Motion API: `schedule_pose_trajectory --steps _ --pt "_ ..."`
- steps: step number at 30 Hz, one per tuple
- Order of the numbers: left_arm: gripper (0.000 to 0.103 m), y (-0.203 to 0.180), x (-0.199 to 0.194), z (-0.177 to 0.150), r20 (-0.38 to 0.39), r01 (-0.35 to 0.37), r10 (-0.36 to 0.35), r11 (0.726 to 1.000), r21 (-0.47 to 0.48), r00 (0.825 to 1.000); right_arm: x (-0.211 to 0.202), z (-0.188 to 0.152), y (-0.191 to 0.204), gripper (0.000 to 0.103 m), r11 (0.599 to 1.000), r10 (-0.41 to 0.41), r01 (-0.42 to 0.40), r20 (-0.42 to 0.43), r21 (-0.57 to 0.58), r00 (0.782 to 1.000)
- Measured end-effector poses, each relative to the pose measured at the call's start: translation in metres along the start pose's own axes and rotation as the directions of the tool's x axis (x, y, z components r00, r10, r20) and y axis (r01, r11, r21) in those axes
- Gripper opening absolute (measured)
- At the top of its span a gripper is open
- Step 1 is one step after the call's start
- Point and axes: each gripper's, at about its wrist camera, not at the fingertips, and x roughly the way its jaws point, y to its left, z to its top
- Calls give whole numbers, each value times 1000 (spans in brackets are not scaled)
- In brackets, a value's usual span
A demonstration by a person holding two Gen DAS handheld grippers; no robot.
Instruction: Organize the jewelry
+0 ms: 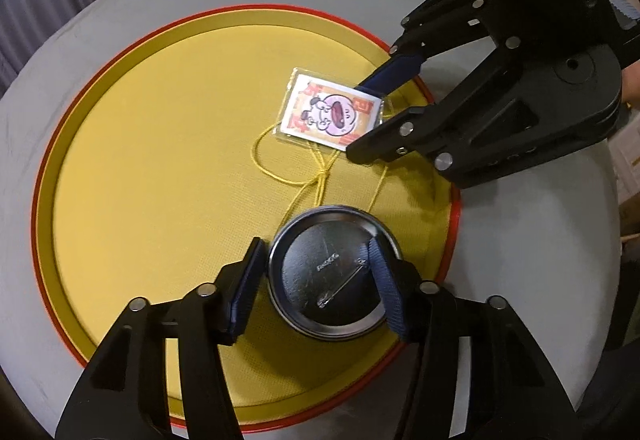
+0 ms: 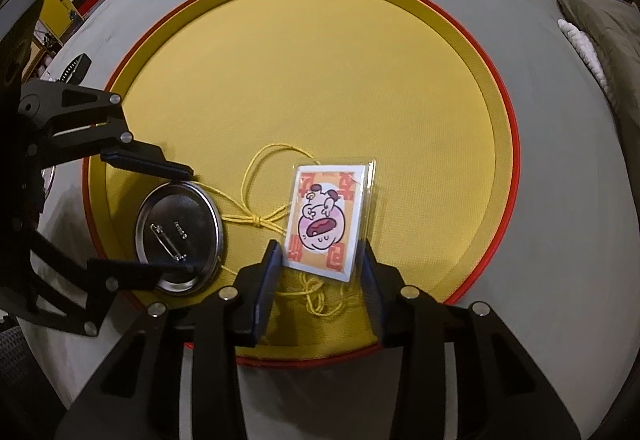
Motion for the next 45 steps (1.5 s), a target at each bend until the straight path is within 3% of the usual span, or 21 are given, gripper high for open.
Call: schedule_pose_trajectory --steps 2,4,10,12,17,20,25,29,34,40,42,45 --pt "75 4 -7 0 35 24 -23 999 -35 999 -3 2 -1 37 1000 1 -1 -2 3 1000" --pt "79 9 -14 1 62 50 -46 997 -66 997 -1 1 -2 37 1000 1 -1 -3 4 1000" --pt "81 -6 -6 -3 5 -34 34 999 -7 999 3 -2 0 37 1000 -1 1 -4 5 1000" --pt "85 -5 -6 -3 7 -54 54 998 -29 999 5 1 1 37 1000 -2 2 -5 7 1000" --pt "85 -2 -5 -8 12 -38 39 996 -76 999 0 3 3 37 1000 -5 5 -6 8 1000" --pt "85 7 -4 -12 -9 -90 89 994 -70 996 1 2 2 37 1000 -1 1 -8 5 1000" --pt "85 6 -5 -13 -25 -81 81 997 0 996 1 2 2 37 1000 1 -1 -4 7 1000" --pt "85 9 -11 -2 5 -11 11 1000 -25 1000 0 1 2 37 1000 1 -1 -2 13 1000" --pt "86 -8 -2 8 -37 -42 42 999 4 998 1 1 2 37 1000 0 0 -6 11 1000" --pt "98 -7 4 19 -52 -108 110 994 28 993 0 2 3 37 1000 -2 2 -12 6 1000" --pt "98 3 1 20 -56 -100 99 995 -25 994 0 2 3 37 1000 0 0 -11 7 1000" --pt "97 2 -12 20 -14 -26 26 998 -51 1000 0 2 2 37 1000 1 -1 -8 8 1000"
